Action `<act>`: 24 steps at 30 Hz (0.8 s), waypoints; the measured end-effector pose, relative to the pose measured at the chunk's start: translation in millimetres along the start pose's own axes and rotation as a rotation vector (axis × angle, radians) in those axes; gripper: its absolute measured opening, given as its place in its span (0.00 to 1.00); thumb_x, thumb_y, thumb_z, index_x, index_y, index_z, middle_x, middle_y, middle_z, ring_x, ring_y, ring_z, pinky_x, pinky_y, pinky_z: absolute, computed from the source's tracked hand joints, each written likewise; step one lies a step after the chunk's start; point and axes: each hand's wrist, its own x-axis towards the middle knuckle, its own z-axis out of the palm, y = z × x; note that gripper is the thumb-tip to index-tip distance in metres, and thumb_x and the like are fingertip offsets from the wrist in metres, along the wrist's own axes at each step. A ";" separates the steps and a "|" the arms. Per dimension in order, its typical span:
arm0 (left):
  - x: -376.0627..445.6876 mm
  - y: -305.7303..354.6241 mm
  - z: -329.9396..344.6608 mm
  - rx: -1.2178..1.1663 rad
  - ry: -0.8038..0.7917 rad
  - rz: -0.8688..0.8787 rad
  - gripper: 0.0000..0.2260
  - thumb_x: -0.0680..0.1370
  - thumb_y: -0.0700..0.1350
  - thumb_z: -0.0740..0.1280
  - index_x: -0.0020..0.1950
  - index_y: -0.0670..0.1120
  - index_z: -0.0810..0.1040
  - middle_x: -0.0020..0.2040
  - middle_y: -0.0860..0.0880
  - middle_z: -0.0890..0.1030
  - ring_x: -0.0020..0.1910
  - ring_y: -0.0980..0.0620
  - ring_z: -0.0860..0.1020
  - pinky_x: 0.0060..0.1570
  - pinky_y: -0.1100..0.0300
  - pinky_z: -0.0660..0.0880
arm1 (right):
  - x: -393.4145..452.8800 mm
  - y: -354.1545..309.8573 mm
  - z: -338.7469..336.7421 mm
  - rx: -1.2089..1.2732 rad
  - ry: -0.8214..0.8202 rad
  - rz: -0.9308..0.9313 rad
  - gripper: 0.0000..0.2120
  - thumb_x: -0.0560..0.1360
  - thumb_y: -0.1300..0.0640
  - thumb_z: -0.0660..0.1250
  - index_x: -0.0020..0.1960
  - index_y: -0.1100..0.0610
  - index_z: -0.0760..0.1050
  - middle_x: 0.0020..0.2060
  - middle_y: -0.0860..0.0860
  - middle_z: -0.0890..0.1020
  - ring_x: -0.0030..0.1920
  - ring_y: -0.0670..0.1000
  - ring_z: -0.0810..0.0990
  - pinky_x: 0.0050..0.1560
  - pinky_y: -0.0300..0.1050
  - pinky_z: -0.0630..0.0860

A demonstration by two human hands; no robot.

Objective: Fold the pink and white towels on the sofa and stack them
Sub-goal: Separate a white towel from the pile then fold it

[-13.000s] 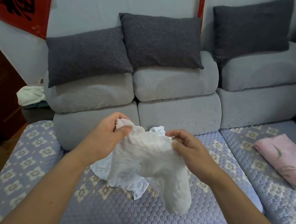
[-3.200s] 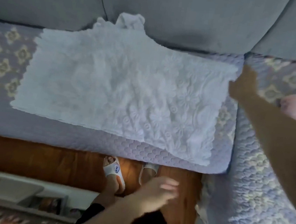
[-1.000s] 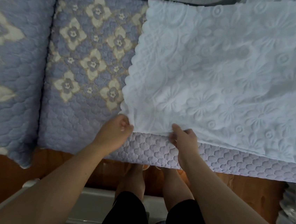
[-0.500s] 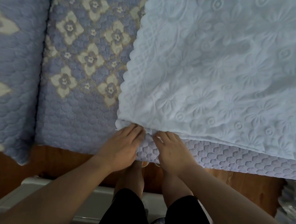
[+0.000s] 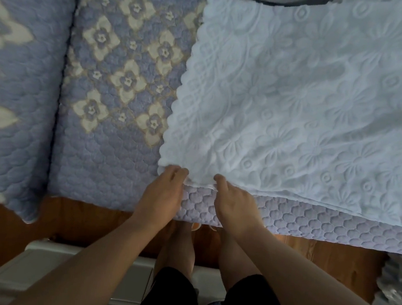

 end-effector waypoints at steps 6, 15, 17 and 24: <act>26.9 2.2 -12.5 0.221 -0.018 0.122 0.16 0.73 0.36 0.71 0.60 0.45 0.75 0.65 0.43 0.71 0.27 0.50 0.72 0.25 0.60 0.69 | 30.0 -8.7 -1.4 -0.178 -0.068 0.115 0.22 0.66 0.64 0.75 0.49 0.52 0.64 0.30 0.45 0.66 0.22 0.46 0.59 0.23 0.40 0.51; 34.5 -15.4 -13.2 0.268 -0.026 0.256 0.10 0.72 0.33 0.72 0.49 0.41 0.75 0.68 0.40 0.72 0.23 0.51 0.64 0.21 0.58 0.62 | 32.4 -9.2 -5.2 -0.243 -0.049 0.069 0.23 0.55 0.71 0.76 0.40 0.54 0.69 0.25 0.45 0.54 0.22 0.44 0.49 0.25 0.37 0.43; 33.0 -18.2 -12.5 0.279 -0.034 0.291 0.08 0.72 0.33 0.72 0.46 0.42 0.75 0.71 0.40 0.71 0.23 0.52 0.64 0.21 0.58 0.64 | 32.2 -6.9 -4.2 -0.262 -0.034 0.028 0.23 0.52 0.71 0.77 0.39 0.55 0.70 0.24 0.45 0.55 0.23 0.44 0.46 0.26 0.36 0.42; 28.5 -21.0 -10.2 0.286 0.015 0.202 0.13 0.71 0.32 0.68 0.54 0.41 0.77 0.67 0.38 0.73 0.26 0.51 0.69 0.23 0.58 0.72 | 24.3 -1.2 -5.9 -0.322 -0.052 -0.072 0.25 0.51 0.72 0.77 0.45 0.60 0.75 0.24 0.48 0.59 0.24 0.44 0.44 0.25 0.36 0.45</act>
